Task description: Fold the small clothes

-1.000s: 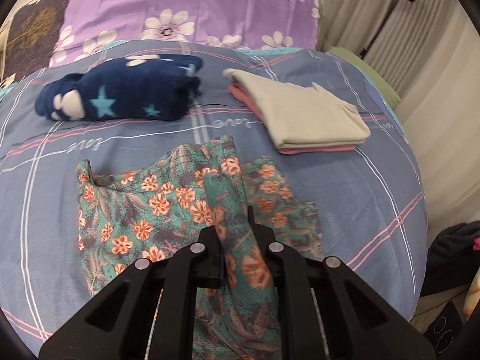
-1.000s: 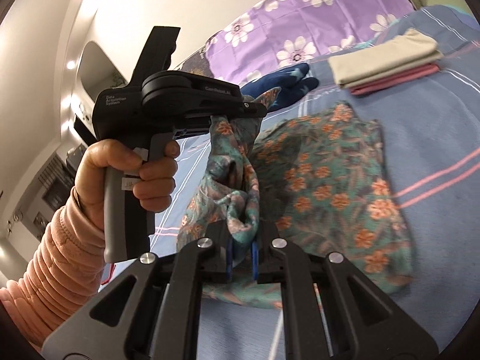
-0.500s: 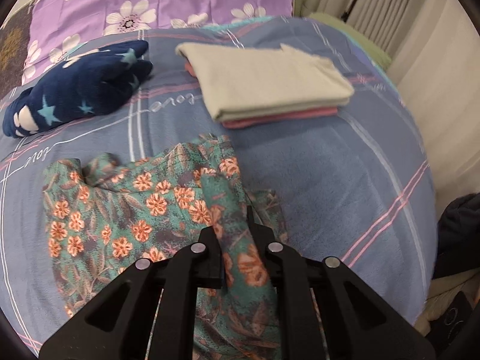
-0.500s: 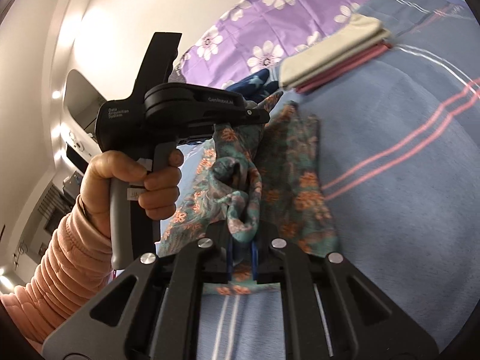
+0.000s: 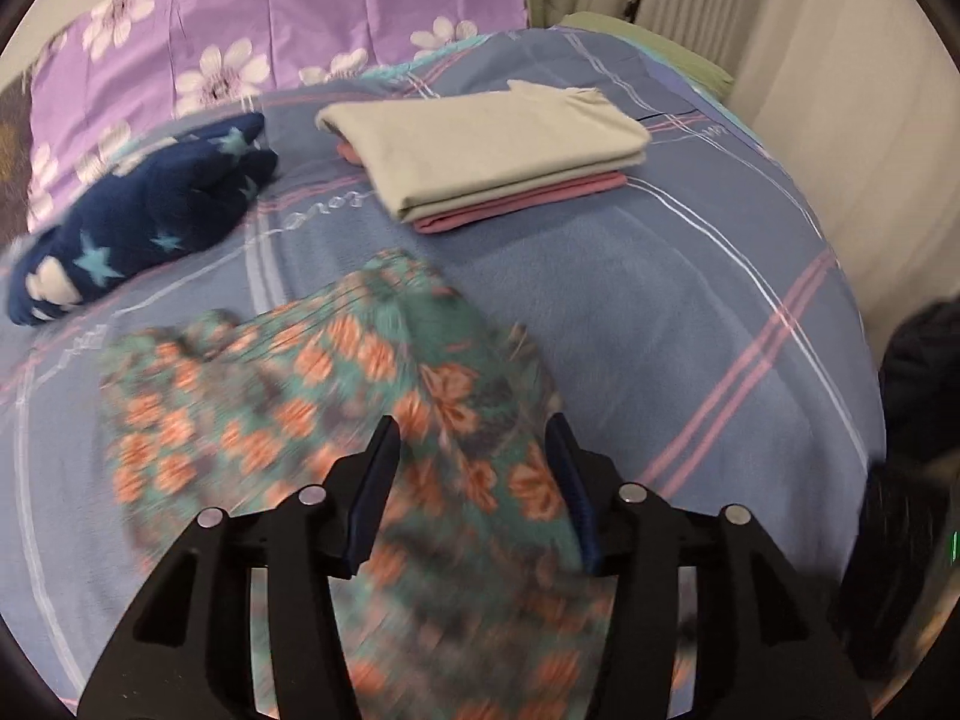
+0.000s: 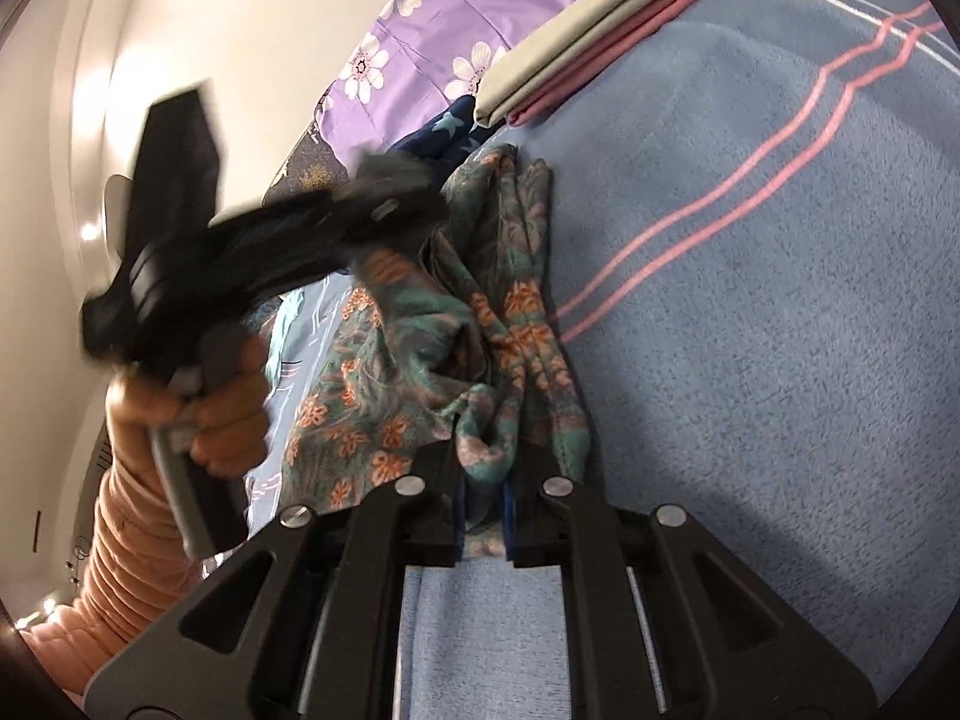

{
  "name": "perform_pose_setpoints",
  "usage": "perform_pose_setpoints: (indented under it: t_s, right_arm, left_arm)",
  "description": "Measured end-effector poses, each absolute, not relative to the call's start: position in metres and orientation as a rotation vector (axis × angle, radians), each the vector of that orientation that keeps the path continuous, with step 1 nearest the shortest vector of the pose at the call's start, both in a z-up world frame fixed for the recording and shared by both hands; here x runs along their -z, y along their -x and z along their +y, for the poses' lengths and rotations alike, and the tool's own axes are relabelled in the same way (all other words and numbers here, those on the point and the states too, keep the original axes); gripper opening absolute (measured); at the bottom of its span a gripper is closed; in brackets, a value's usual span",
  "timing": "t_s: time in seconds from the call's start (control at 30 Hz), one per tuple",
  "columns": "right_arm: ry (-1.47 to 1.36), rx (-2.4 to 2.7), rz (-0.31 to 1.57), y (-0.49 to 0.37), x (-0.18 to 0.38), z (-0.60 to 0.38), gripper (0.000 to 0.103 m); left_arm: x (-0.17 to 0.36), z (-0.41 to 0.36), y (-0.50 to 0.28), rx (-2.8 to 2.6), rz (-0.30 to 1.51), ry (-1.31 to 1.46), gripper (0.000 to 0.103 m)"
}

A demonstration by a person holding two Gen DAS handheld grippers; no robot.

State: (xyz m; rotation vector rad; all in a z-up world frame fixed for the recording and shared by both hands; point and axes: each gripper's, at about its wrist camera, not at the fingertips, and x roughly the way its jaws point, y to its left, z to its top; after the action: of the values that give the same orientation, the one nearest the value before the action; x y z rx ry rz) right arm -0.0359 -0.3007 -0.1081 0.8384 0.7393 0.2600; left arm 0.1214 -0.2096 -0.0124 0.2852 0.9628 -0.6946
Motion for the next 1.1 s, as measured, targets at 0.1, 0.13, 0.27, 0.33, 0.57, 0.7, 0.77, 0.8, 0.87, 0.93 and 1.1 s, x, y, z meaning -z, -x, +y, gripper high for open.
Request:
perform_pose_setpoints:
  t_s: [0.1, 0.13, 0.27, 0.33, 0.57, 0.7, 0.77, 0.8, 0.87, 0.93, 1.1]
  right_arm:
    - [-0.828, -0.257, 0.738, 0.036, 0.108, -0.299, 0.009]
    - [-0.83, -0.258, 0.738, 0.036, 0.108, -0.299, 0.009]
    - [-0.826, -0.25, 0.743, 0.032, 0.108, -0.296, 0.009]
    - [-0.819, -0.243, 0.747, 0.033, 0.107, -0.295, 0.009]
    - [-0.788, -0.206, 0.76, 0.038, 0.1, -0.288, 0.009]
    - [-0.77, -0.189, 0.765, 0.035, 0.093, -0.28, 0.009]
    - [-0.769, -0.186, 0.764, 0.035, 0.091, -0.277, 0.009]
    - [-0.771, -0.185, 0.763, 0.035, 0.091, -0.275, 0.009]
    - [-0.78, -0.183, 0.758, 0.035, 0.091, -0.275, 0.009]
    - [-0.791, -0.181, 0.746, 0.037, 0.091, -0.277, 0.009]
    - [-0.819, -0.184, 0.737, 0.042, 0.093, -0.281, 0.008]
  left_arm:
    - [-0.002, -0.169, -0.093, 0.689, 0.877, -0.311, 0.062]
    - [-0.005, -0.157, -0.084, 0.685, 0.851, -0.318, 0.065]
    - [-0.011, -0.112, -0.044, 0.647, 0.772, -0.367, 0.072]
    - [-0.009, -0.095, -0.025, 0.648, 0.768, -0.378, 0.072]
    - [0.027, -0.08, 0.012, 0.605, 0.812, -0.458, 0.072]
    - [0.042, -0.081, 0.022, 0.556, 0.788, -0.514, 0.072]
    - [0.047, -0.079, 0.017, 0.481, 0.781, -0.521, 0.072]
    - [0.049, -0.079, 0.014, 0.457, 0.781, -0.518, 0.072]
    - [0.052, -0.078, 0.013, 0.429, 0.789, -0.512, 0.072]
    - [0.053, -0.077, 0.015, 0.409, 0.773, -0.527, 0.072]
    - [0.049, -0.069, 0.024, 0.386, 0.73, -0.515, 0.019]
